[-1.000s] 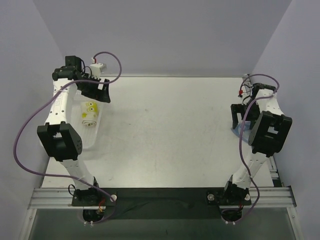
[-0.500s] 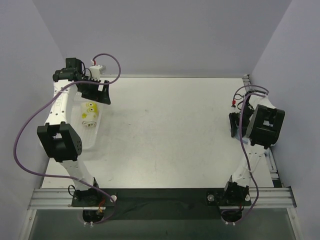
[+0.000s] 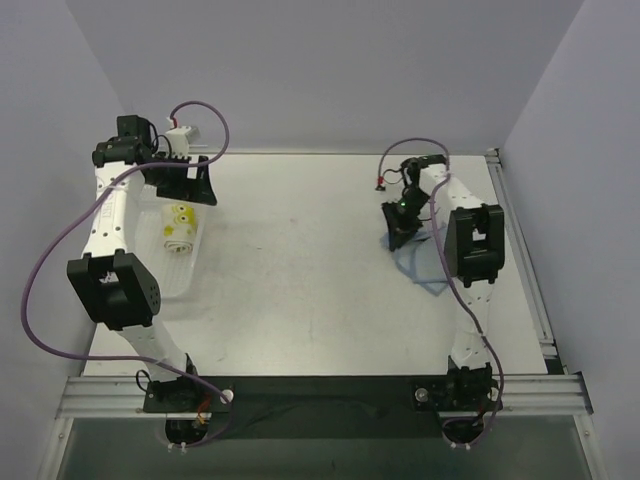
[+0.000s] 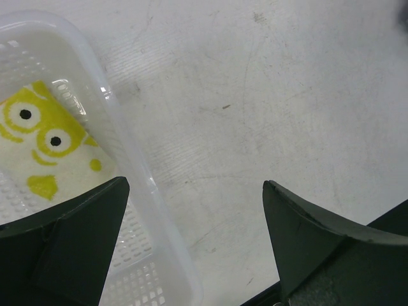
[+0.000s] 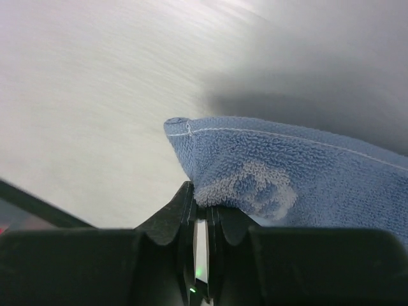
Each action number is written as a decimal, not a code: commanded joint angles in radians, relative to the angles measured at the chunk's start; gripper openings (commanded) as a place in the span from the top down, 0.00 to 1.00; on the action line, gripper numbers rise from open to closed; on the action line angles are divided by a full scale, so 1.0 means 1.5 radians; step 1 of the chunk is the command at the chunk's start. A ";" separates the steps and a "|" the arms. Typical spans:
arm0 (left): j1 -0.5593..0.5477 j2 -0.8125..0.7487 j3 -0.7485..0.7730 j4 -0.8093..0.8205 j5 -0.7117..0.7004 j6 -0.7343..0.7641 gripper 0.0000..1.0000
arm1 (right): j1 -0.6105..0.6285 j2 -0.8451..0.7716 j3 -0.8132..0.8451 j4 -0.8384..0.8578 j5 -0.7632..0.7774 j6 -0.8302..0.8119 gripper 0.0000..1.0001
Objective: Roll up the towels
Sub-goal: Move the towel to the center of the board, then flatten the towel
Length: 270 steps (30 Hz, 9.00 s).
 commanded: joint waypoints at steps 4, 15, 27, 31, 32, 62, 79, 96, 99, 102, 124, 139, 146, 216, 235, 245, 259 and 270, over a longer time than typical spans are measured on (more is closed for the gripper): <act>0.036 -0.033 -0.038 0.005 0.102 -0.056 0.03 | 0.168 0.038 0.134 -0.029 -0.324 0.108 0.56; -0.130 -0.034 -0.182 0.123 -0.009 -0.100 0.14 | 0.120 -0.137 -0.012 0.037 -0.129 0.050 0.42; -0.302 0.114 -0.198 0.237 -0.135 -0.149 0.23 | 0.116 -0.076 -0.081 0.089 -0.094 0.142 0.33; -0.328 0.152 -0.199 0.256 -0.152 -0.158 0.24 | 0.113 -0.048 -0.082 0.101 -0.104 0.162 0.33; -0.333 0.160 -0.198 0.257 -0.150 -0.162 0.25 | 0.112 -0.039 -0.080 0.105 -0.108 0.168 0.35; -0.253 0.098 -0.293 0.228 -0.251 -0.037 1.00 | -0.152 -0.119 -0.077 -0.056 -0.052 0.025 1.00; -0.258 0.094 -0.213 0.201 -0.004 -0.092 0.71 | -0.142 -0.257 -0.161 -0.010 -0.041 -0.048 0.56; -0.251 0.003 -0.278 0.356 0.099 -0.157 0.45 | 0.023 -0.254 -0.341 0.044 0.090 -0.124 0.51; -0.252 -0.017 -0.300 0.388 0.104 -0.155 0.44 | 0.036 -0.236 -0.358 0.037 0.097 -0.128 0.52; -0.258 -0.035 -0.319 0.416 0.103 -0.149 0.43 | 0.044 -0.217 -0.368 0.033 0.118 -0.128 0.52; -0.647 -0.004 -0.354 0.534 -0.062 0.158 0.43 | -0.076 -0.185 -0.204 -0.087 -0.160 -0.089 1.00; -0.737 0.217 -0.179 0.559 -0.130 0.186 0.45 | -0.239 -0.193 -0.099 -0.117 -0.303 -0.041 1.00; -0.737 0.247 -0.176 0.472 -0.105 0.209 0.69 | -0.278 -0.174 -0.035 -0.130 -0.304 -0.031 1.00; -0.441 -0.150 -0.534 0.023 -0.073 0.429 0.62 | -0.230 -0.246 -0.210 -0.178 -0.101 -0.179 0.49; -0.362 0.177 -0.248 0.253 -0.184 0.067 0.70 | -0.085 -0.023 -0.031 0.046 -0.020 0.010 0.80; -0.246 0.275 -0.103 0.181 -0.224 0.150 0.71 | -0.050 0.062 0.057 0.066 -0.001 0.052 0.81; -0.217 0.135 -0.087 0.136 -0.052 0.111 0.56 | -0.051 -0.041 0.068 0.066 -0.049 0.058 0.58; -0.220 0.034 -0.272 0.133 -0.093 0.109 0.81 | -0.023 -0.178 -0.147 0.024 -0.095 0.043 0.78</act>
